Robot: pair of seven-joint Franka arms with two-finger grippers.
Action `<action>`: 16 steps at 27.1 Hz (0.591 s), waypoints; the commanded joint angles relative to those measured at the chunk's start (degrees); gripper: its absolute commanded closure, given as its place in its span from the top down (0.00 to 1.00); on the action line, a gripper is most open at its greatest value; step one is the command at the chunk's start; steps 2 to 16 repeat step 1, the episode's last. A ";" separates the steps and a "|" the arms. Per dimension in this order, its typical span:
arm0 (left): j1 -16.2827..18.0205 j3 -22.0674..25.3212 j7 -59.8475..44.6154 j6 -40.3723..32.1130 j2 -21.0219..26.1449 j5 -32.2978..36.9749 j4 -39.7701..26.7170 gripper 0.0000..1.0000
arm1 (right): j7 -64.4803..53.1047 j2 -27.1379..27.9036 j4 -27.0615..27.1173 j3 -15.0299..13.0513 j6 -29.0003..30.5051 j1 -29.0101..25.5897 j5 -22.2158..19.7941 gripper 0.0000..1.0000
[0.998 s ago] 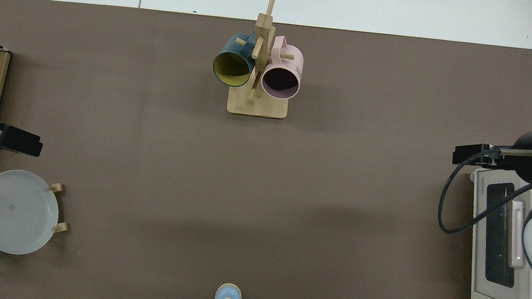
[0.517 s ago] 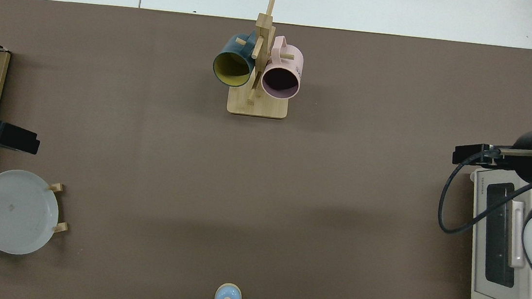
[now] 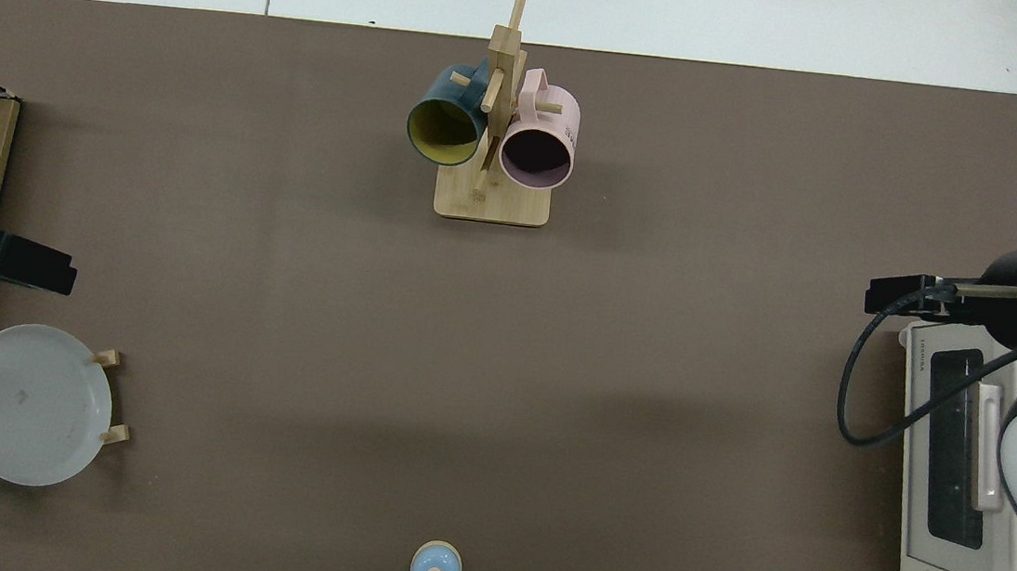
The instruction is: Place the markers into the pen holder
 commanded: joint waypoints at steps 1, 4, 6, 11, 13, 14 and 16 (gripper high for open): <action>0.18 0.04 -0.29 -0.67 0.12 0.50 0.61 1.00 | -1.42 -0.90 -1.05 0.44 1.07 -0.81 1.01 1.00; 0.18 0.04 -0.29 -0.67 0.12 0.50 0.61 1.00 | -1.42 -0.90 -1.05 0.44 1.07 -0.81 1.01 1.00; 0.18 0.04 -0.29 -0.67 0.12 0.50 0.61 1.00 | -1.42 -0.90 -1.05 0.44 1.07 -0.81 1.01 1.00; 0.18 0.04 -0.29 -0.67 0.12 0.50 0.61 1.00 | -1.42 -0.90 -1.05 0.44 1.07 -0.81 1.01 1.00; 0.18 0.04 -0.29 -0.67 0.12 0.50 0.61 1.00 | -1.42 -0.90 -1.05 0.44 1.07 -0.81 1.01 1.00; 0.18 0.04 -0.29 -0.67 0.12 0.50 0.61 1.00 | -1.42 -0.90 -1.05 0.44 1.07 -0.81 1.01 1.00; 0.18 0.04 -0.29 -0.67 0.12 0.50 0.61 1.00 | -1.42 -0.90 -1.05 0.44 1.07 -0.81 1.01 1.00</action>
